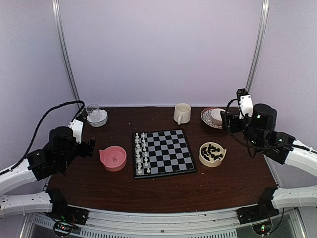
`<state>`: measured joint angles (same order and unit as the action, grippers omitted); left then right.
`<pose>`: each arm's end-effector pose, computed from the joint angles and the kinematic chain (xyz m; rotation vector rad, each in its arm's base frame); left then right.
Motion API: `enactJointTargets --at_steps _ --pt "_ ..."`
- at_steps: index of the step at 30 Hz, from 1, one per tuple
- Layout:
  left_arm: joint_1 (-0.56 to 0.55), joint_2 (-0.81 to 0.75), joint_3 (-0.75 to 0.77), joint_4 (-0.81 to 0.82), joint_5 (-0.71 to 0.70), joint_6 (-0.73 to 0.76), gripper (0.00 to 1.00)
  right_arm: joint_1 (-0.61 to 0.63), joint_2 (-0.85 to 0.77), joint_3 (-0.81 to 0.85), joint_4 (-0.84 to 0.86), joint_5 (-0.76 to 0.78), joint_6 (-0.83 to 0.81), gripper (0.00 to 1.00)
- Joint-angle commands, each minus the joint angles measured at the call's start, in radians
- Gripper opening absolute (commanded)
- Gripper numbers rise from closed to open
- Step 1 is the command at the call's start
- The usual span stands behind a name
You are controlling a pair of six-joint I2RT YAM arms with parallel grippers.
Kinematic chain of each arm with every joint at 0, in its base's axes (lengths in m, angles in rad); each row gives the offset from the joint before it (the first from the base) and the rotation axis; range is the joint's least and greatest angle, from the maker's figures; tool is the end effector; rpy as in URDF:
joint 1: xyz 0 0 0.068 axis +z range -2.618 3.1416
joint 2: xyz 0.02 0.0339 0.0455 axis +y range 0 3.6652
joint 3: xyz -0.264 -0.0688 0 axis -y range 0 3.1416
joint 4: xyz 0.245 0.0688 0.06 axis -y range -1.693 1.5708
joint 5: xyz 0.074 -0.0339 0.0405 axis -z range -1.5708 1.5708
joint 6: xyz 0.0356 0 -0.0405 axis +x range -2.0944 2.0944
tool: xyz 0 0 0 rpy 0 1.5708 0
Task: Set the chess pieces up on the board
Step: Reset both arms
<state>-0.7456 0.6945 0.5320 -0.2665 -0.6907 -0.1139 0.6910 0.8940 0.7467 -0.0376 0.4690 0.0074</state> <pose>0.1336 -0.0925 0.2598 0.1683 1.8912 0.1100 0.1719 0.1213 0.3233 -0.2526 1.7181 0.1015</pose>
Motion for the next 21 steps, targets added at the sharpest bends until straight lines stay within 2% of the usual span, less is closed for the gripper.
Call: enactJointTargets --at_steps 1,6,10,15,17,21 --pt "0.079 0.063 0.000 0.148 -0.072 0.105 0.97 -0.115 0.022 -0.114 0.116 0.003 -0.080 0.99" --pt "0.281 0.128 -0.045 0.251 0.084 0.081 0.97 -0.327 0.102 -0.184 0.200 -0.163 -0.085 0.99" --pt "0.471 0.249 -0.075 0.360 0.213 0.044 0.98 -0.497 0.237 -0.274 0.431 -0.355 -0.054 0.99" --pt "0.614 0.414 -0.103 0.519 0.340 0.045 0.98 -0.556 0.482 -0.342 0.765 -0.380 -0.133 0.99" --pt "0.642 0.442 -0.107 0.557 0.402 0.059 0.98 -0.567 0.522 -0.293 0.713 -0.381 -0.141 0.99" --pt "0.688 0.488 -0.117 0.617 0.463 0.059 0.97 -0.631 0.623 -0.346 0.925 -0.437 -0.094 0.99"
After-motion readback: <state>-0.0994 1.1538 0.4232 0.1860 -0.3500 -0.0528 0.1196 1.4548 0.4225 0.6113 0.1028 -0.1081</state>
